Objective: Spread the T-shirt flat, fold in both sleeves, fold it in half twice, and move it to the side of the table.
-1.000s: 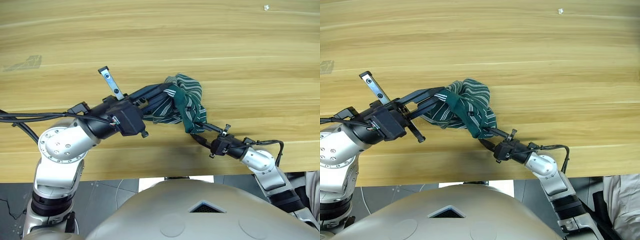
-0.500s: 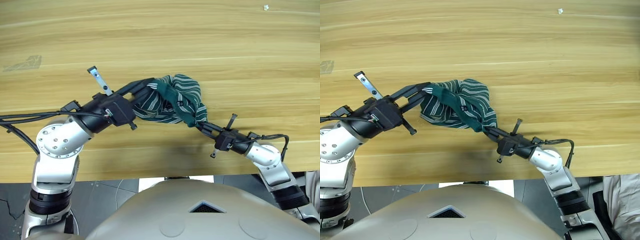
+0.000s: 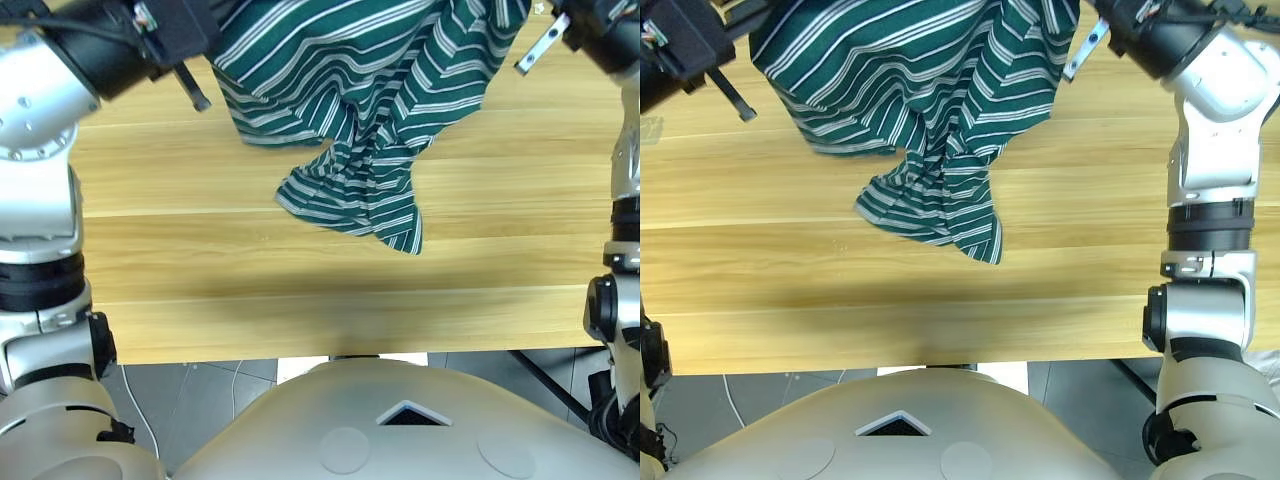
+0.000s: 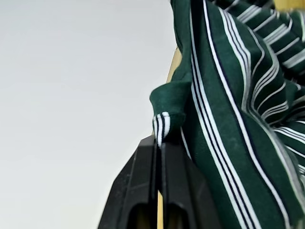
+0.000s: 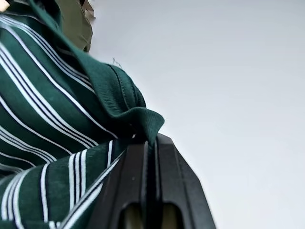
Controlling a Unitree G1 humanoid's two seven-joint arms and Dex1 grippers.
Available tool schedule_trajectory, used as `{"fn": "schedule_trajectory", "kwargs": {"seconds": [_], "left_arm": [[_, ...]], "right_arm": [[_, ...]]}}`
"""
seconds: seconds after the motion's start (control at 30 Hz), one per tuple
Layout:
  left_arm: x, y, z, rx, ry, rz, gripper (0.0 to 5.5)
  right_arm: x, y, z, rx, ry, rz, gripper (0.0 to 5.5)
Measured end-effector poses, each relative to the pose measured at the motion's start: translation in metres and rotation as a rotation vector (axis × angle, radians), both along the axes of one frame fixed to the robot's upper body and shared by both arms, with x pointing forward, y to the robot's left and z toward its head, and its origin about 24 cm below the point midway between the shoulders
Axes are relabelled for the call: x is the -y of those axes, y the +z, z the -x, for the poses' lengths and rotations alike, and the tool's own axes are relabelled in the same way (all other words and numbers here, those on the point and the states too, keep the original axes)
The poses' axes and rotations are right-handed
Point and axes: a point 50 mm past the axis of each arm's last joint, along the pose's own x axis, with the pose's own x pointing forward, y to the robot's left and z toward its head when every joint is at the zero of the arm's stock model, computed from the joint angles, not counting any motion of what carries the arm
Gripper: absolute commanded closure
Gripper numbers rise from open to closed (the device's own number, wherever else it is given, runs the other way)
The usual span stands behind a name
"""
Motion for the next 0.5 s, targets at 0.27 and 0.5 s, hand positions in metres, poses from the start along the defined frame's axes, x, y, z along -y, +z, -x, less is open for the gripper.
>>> {"fn": "schedule_trajectory", "kwargs": {"seconds": [0.27,0.5], "left_arm": [[0.015,-0.032,0.054,-0.32,-0.283,-0.13,5.5],[0.032,-0.048,0.132,-0.816,-0.69,-0.055,5.5]], "right_arm": [[0.0,-0.012,0.056,-0.375,0.444,0.032,5.49],[-0.012,-0.028,0.132,-0.87,0.942,0.001,5.49]]}}
